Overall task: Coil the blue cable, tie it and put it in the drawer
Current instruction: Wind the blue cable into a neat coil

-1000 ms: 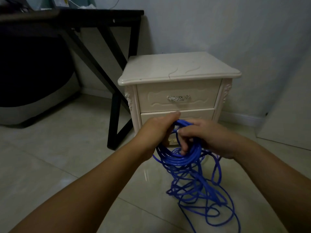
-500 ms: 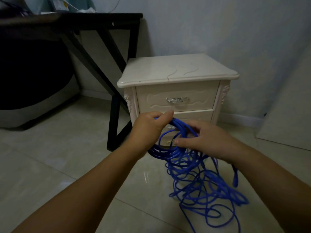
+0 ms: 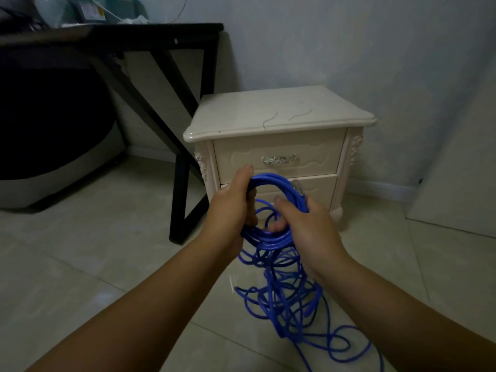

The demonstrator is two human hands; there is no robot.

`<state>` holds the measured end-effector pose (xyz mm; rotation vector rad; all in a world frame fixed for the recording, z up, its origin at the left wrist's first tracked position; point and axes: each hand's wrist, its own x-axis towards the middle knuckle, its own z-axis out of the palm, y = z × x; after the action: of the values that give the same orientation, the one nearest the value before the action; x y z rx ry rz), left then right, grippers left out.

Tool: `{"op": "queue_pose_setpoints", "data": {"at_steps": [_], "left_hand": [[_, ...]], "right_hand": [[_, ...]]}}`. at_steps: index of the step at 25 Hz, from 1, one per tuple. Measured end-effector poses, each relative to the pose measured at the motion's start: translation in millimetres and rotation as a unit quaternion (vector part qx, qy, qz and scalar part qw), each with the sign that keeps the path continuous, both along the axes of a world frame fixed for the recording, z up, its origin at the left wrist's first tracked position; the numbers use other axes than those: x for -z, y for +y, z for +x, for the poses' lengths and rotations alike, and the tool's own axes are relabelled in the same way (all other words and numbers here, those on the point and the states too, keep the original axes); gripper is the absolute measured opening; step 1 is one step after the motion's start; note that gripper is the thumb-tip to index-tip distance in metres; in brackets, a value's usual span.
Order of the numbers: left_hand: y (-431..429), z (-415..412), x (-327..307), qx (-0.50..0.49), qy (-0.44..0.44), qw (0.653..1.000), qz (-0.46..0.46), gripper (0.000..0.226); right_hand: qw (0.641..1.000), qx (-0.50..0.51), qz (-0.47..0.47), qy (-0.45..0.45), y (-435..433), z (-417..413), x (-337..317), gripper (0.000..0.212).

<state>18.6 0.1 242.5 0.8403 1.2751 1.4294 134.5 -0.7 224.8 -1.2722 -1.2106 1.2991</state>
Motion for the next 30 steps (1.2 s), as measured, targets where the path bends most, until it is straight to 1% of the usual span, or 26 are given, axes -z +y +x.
{"op": "queue_pose_setpoints", "data": {"at_steps": [1, 2, 3, 4, 5, 6, 7, 8, 9, 10, 12, 13, 14, 16, 17, 19, 21, 22, 23, 24, 25, 26, 27, 28, 29, 30], "left_hand": [[-1, -3, 0, 0.050, -0.011, 0.999, -0.007, 0.044], [-2, -7, -2, 0.100, -0.001, 0.995, -0.015, 0.043], [-4, -13, -3, 0.145, 0.043, 0.988, -0.019, 0.044], [-5, -17, -3, 0.184, 0.113, 0.976, -0.016, 0.045], [-6, -19, -3, 0.215, 0.191, 0.958, -0.010, 0.046], [-6, -20, -2, 0.234, 0.264, 0.936, -0.001, 0.047], [-6, -20, 1, 0.239, 0.326, 0.914, 0.008, 0.049], [-5, -19, 4, 0.234, 0.370, 0.899, 0.027, 0.054], [-4, -17, 7, 0.222, 0.391, 0.892, 0.052, 0.056], [-4, -15, 8, 0.210, 0.392, 0.893, 0.075, 0.052], [-4, -13, 3, 0.175, 0.348, 0.915, 0.102, 0.038], [-3, -13, 1, 0.154, 0.321, 0.929, 0.101, 0.035], [-1, -14, 0, 0.131, 0.298, 0.940, 0.099, 0.039], [1, -14, -1, 0.091, 0.236, 0.964, 0.083, 0.044], [1, -12, -3, 0.073, 0.197, 0.975, 0.073, 0.042], [0, -7, -7, 0.073, 0.133, 0.986, 0.073, 0.038], [-4, -5, -12, 0.131, 0.081, 0.985, 0.076, 0.043], [-5, -5, -11, 0.160, 0.062, 0.983, 0.068, 0.052], [-6, -6, -6, 0.179, 0.053, 0.981, 0.056, 0.058], [-6, -8, 1, 0.185, 0.079, 0.978, 0.047, 0.056], [-7, -10, 9, 0.182, 0.144, 0.972, 0.041, 0.044], [-9, -12, 16, 0.186, 0.235, 0.953, 0.042, 0.031], [-11, -14, 22, 0.207, 0.326, 0.922, 0.040, 0.029], [-13, -14, 27, 0.237, 0.393, 0.887, 0.040, 0.036], [-15, -11, 30, 0.260, 0.435, 0.861, 0.044, 0.042], [-18, -6, 31, 0.268, 0.454, 0.848, 0.052, 0.044]], "right_hand": [[1.000, 0.009, 0.000, -0.001, 1, 2, 0, 0.011], [1.000, 0.006, 0.009, -0.023, 4, 5, -1, 0.010], [0.998, -0.009, 0.025, -0.064, 7, 9, -4, 0.010], [0.991, -0.033, 0.043, -0.124, 11, 12, -8, 0.011], [0.975, -0.068, 0.061, -0.203, 15, 12, -12, 0.010], [0.942, -0.115, 0.073, -0.306, 19, 9, -15, 0.010], [0.897, -0.162, 0.069, -0.406, 20, 3, -18, 0.012], [0.857, -0.193, 0.062, -0.473, 19, -2, -20, 0.016], [0.845, -0.201, 0.067, -0.490, 17, -5, -20, 0.018], [0.862, -0.197, 0.077, -0.461, 17, -3, -18, 0.015], [0.932, -0.171, 0.092, -0.307, 18, 8, -17, 0.009], [0.953, -0.180, 0.075, -0.234, 19, 17, -17, 0.011], [0.958, -0.205, 0.055, -0.192, 20, 25, -18, 0.013], [0.954, -0.240, 0.052, -0.171, 21, 31, -17, 0.007], [0.956, -0.237, 0.057, -0.163, 22, 30, -15, 0.006], [0.973, -0.190, 0.066, -0.114, 25, 27, -10, 0.017], [0.993, -0.111, 0.039, -0.001, 27, 24, -5, 0.022], [0.993, -0.077, 0.000, 0.086, 31, 24, -4, 0.022], [0.981, -0.046, -0.052, 0.183, 36, 27, -6, 0.024], [0.957, -0.020, -0.101, 0.272, 40, 31, -9, 0.027], [0.930, 0.001, -0.137, 0.341, 43, 35, -12, 0.030], [0.910, 0.018, -0.158, 0.384, 45, 40, -14, 0.032], [0.898, 0.031, -0.170, 0.405, 47, 43, -15, 0.034], [0.892, 0.039, -0.174, 0.416, 47, 45, -17, 0.037], [0.887, 0.042, -0.174, 0.425, 47, 46, -17, 0.039], [0.883, 0.043, -0.173, 0.433, 45, 46, -18, 0.041]]}}
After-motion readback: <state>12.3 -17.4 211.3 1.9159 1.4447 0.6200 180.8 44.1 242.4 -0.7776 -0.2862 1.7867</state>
